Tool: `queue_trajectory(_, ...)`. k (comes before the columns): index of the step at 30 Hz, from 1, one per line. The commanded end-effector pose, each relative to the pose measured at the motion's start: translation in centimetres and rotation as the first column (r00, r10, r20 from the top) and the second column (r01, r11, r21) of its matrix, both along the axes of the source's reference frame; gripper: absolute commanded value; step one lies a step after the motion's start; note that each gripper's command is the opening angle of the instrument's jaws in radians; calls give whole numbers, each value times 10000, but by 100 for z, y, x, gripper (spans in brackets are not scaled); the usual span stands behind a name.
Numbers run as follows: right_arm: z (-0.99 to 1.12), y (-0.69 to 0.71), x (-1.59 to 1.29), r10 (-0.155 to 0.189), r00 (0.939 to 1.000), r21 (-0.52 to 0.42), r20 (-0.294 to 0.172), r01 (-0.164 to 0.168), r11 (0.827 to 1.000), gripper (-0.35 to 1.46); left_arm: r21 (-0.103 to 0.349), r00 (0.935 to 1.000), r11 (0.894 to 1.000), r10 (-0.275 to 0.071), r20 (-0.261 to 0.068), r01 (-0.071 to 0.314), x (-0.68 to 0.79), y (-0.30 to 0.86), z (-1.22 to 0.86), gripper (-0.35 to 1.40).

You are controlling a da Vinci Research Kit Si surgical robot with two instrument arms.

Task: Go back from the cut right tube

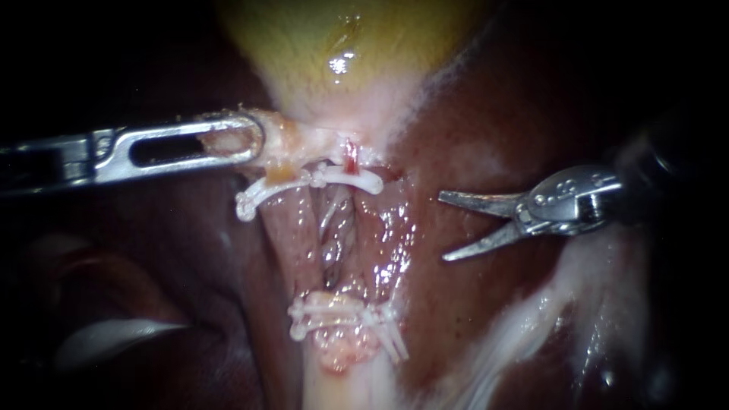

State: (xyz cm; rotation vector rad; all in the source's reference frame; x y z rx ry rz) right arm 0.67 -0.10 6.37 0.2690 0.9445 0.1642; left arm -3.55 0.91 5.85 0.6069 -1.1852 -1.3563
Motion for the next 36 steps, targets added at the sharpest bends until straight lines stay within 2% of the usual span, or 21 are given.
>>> queue_trajectory(1,0,0,-1,7,10000,11,1,-7,10000,143,-7,10000,10000,-28,-30,28,0,0,1,-35)
queue_trajectory(5,0,0,-3,-19,10000,26,-24,19,10000,143,-19,10000,10000,-59,-56,59,-2,3,7,-35)
queue_trajectory(8,0,0,-3,-21,10000,26,-25,21,10000,143,-63,9999,9999,-107,-95,106,-7,3,20,-35)
queue_trajectory(12,0,-1,-3,-55,10000,55,-63,56,10000,143,-170,9998,9997,-171,-142,169,-22,0,45,-35)
queue_trajectory(16,-1,-1,-3,-94,9999,85,-105,95,9999,143,-197,9993,9998,-108,-356,101,-46,-4,74,-35)
queue_trajectory(19,-1,-1,-5,-82,9999,80,-130,83,9999,143,-182,9991,9998,11,-417,-19,-61,-4,89,-35)
queue_trajectory(22,-1,-1,-5,-86,9999,80,-133,87,9999,143,-180,9989,9998,65,-472,-73,-69,-4,100,-35)
queue_trajectory(28,-1,-2,-5,-84,9998,91,-174,86,9999,143,-156,9984,9998,148,-546,-157,-68,-1,112,-35)
queue_trajectory(36,-2,-2,-5,-84,9997,102,-218,86,9999,143,-153,9985,9997,163,-532,-171,-69,-2,111,-35)
